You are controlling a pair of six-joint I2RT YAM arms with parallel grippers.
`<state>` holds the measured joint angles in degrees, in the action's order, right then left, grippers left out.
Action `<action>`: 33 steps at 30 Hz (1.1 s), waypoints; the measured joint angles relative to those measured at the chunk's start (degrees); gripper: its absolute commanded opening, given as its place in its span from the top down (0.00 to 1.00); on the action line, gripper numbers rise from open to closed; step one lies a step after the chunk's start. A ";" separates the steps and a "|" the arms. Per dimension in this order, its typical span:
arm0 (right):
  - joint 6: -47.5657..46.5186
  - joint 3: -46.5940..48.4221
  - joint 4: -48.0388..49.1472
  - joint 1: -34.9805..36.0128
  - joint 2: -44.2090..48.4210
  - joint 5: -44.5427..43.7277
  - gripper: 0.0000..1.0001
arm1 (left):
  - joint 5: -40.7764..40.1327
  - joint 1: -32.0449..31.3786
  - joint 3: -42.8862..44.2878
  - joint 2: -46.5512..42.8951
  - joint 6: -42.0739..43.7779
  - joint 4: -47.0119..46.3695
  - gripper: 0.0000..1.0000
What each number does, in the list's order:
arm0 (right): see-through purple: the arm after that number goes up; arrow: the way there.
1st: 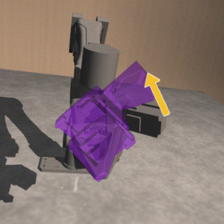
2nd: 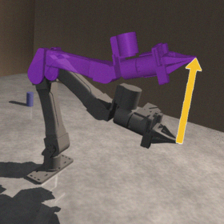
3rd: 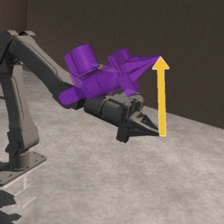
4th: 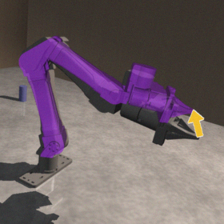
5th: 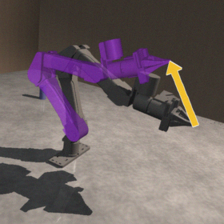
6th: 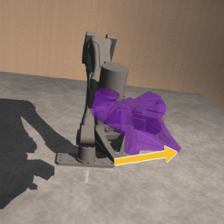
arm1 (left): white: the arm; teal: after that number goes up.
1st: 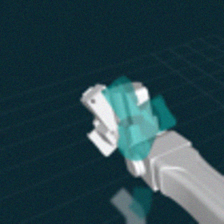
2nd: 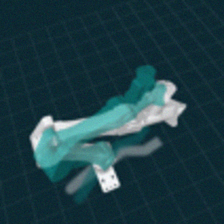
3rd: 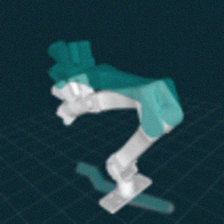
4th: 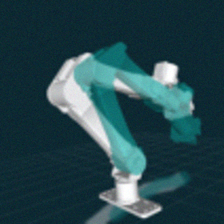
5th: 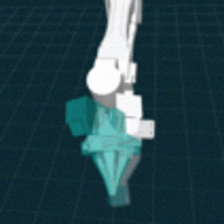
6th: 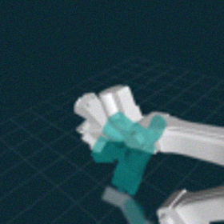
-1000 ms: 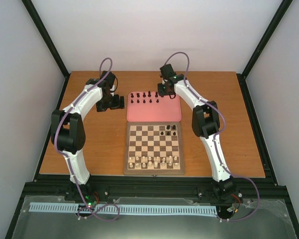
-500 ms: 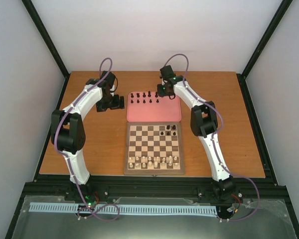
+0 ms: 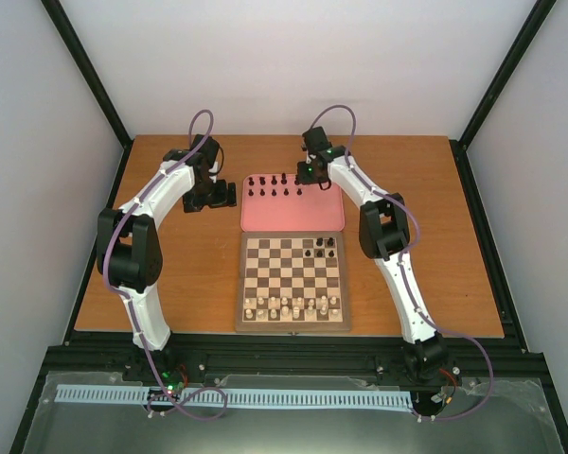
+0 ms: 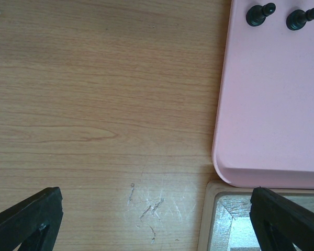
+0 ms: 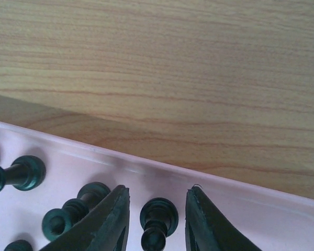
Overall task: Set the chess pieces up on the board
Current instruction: Pick up the chess piece from the storage box.
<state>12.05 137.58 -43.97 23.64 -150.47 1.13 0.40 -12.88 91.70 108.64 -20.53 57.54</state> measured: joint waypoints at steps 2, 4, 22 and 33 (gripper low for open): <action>0.02 0.00 0.00 0.00 -0.42 0.00 0.74 | 0.00 0.00 0.00 0.00 0.00 0.00 0.00; -0.02 0.00 -0.07 0.00 -0.61 0.00 0.77 | 0.00 0.00 0.00 0.00 0.00 0.00 0.00; -0.22 -0.94 0.35 -0.02 0.04 -0.24 0.97 | 0.00 0.00 0.00 0.04 0.00 0.02 0.00; -1.22 -29.94 3.93 1.25 26.82 2.34 0.97 | -0.17 0.00 0.00 0.04 0.00 0.09 0.00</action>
<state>10.83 107.63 -40.03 24.88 -123.66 3.46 0.23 -12.88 91.70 108.68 -20.53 57.63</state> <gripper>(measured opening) 0.079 0.998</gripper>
